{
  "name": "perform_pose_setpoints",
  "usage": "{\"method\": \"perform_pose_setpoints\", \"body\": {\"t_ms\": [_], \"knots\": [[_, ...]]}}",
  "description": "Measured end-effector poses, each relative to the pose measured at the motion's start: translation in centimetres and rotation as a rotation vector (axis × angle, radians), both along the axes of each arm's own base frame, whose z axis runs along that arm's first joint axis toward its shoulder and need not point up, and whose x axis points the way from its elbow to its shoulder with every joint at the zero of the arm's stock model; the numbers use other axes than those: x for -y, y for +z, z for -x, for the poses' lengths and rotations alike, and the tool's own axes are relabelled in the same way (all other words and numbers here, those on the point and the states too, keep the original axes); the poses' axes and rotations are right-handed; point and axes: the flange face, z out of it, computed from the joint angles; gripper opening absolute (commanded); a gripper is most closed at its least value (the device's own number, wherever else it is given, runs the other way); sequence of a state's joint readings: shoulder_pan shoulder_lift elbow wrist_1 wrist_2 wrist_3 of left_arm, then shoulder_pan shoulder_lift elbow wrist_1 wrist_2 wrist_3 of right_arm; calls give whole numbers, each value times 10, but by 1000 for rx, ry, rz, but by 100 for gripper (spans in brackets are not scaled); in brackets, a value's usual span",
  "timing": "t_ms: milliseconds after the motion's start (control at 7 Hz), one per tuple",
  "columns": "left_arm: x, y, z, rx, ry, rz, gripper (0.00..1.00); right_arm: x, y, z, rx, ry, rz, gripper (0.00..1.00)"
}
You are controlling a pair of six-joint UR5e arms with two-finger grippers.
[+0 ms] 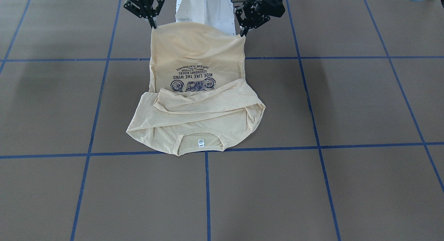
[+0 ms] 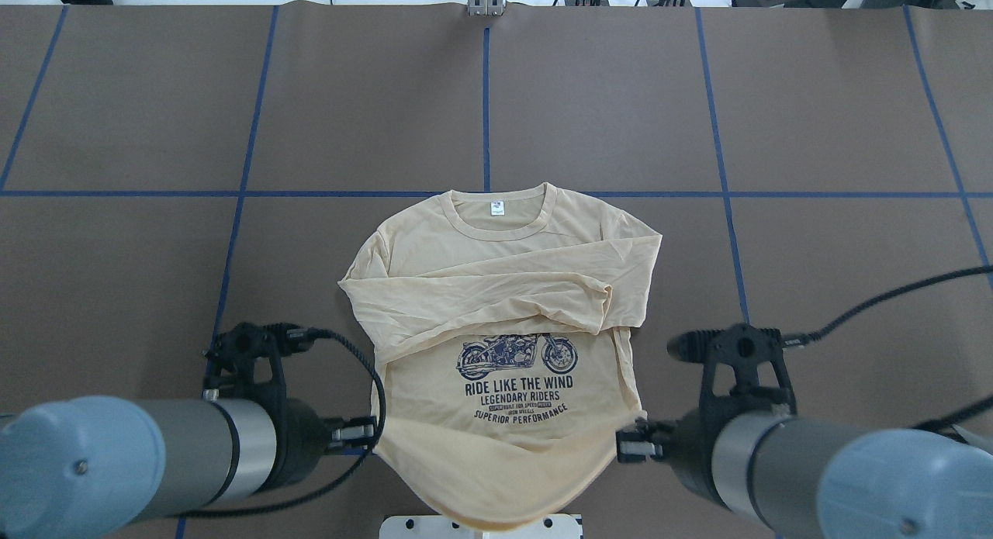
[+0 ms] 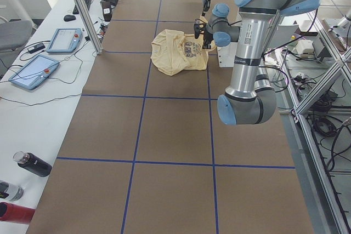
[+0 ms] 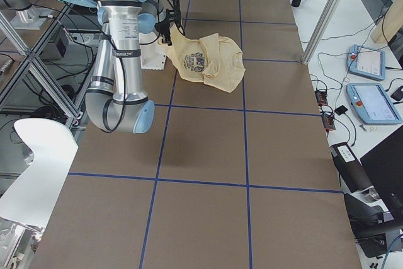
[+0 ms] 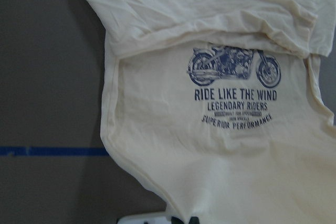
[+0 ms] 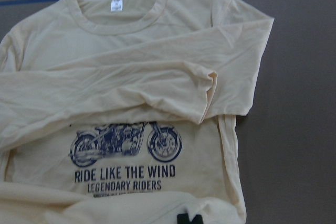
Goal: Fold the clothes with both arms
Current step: 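Lift the hem with both grippers and fold it toward the collar, then release the hem with both grippers and draw them back toward the robot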
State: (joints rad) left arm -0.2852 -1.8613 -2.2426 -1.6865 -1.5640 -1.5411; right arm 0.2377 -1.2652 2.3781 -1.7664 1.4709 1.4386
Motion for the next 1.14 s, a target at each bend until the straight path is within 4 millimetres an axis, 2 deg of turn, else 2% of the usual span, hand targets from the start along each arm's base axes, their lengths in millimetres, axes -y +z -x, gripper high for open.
{"method": "perform_pose_setpoints", "body": {"t_ms": [286, 429, 714, 857, 1143], "knots": [[71, 2, 6, 44, -164, -38, 0, 75, 9, -11, -47, 148, 3, 0], [94, 0, 6, 56, -211, -43, 0, 104, 14, -17, -72, 194, 1, 0], [117, 4, -6, 88, -254, -51, 0, 147, 24, 0, -120, 247, 12, 0], [128, 8, -22, 110, -255, -56, 0, 168, 40, 16, -134, 262, 14, 0], [152, 29, -64, 137, -256, -72, 0, 204, 82, 46, -149, 271, -2, 0]]}}
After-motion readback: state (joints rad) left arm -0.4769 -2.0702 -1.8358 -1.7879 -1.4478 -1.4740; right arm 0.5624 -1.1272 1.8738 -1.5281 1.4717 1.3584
